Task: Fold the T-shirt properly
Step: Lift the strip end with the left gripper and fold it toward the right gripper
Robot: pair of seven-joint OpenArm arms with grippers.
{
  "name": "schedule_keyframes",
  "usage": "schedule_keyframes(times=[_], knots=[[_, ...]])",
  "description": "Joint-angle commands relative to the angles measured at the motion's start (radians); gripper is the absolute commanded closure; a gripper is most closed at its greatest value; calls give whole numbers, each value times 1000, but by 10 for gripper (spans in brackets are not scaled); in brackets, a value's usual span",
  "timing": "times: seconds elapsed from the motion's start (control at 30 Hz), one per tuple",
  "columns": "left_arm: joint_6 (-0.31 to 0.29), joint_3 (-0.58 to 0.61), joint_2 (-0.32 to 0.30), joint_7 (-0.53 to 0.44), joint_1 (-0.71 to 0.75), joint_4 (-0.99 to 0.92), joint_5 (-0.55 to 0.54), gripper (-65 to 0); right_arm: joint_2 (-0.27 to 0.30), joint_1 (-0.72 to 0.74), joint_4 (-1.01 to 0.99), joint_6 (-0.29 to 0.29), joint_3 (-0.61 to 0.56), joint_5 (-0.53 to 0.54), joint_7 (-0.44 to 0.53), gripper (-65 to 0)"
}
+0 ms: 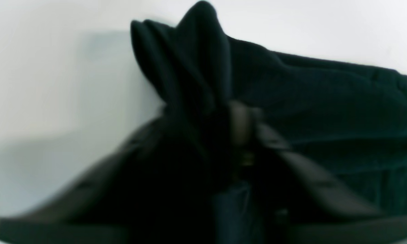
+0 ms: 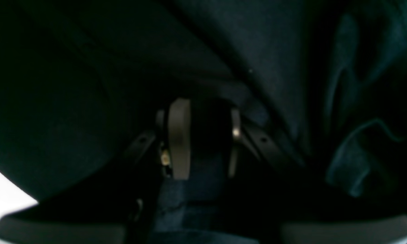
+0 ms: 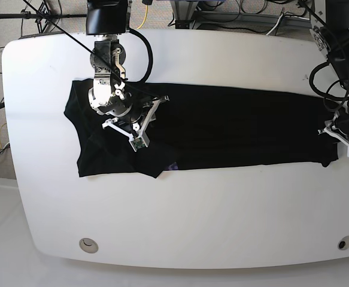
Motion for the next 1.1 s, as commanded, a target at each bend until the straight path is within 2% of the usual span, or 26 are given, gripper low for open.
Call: schedule_keyframes(times=[0.0,0.27,0.6,0.67,0.93,1.07], knots=[[-5,2,-13,25,-7,21,9,-3,-2,1,6,-2,-3,-14,-38,-157],[-5,1,-8,125,2,87,13,0,0,2,5,-3,-5,-11,-40,-157],[-5,20,6,211,41,346,-3,0,-1,4,11,-5,-2,-10,-40,-155],[-5,26,15,255,41,451,2,0,-1,4,8,-8,-3,-11,-34,-155],[-5,71,51,339,68,639,-7,0,-2,6,8,-8,-4,-11,-34,-154],[-5,73,100,358,90,692,-21,0,-3,7,7,-8,-3,-10,-29,-153]])
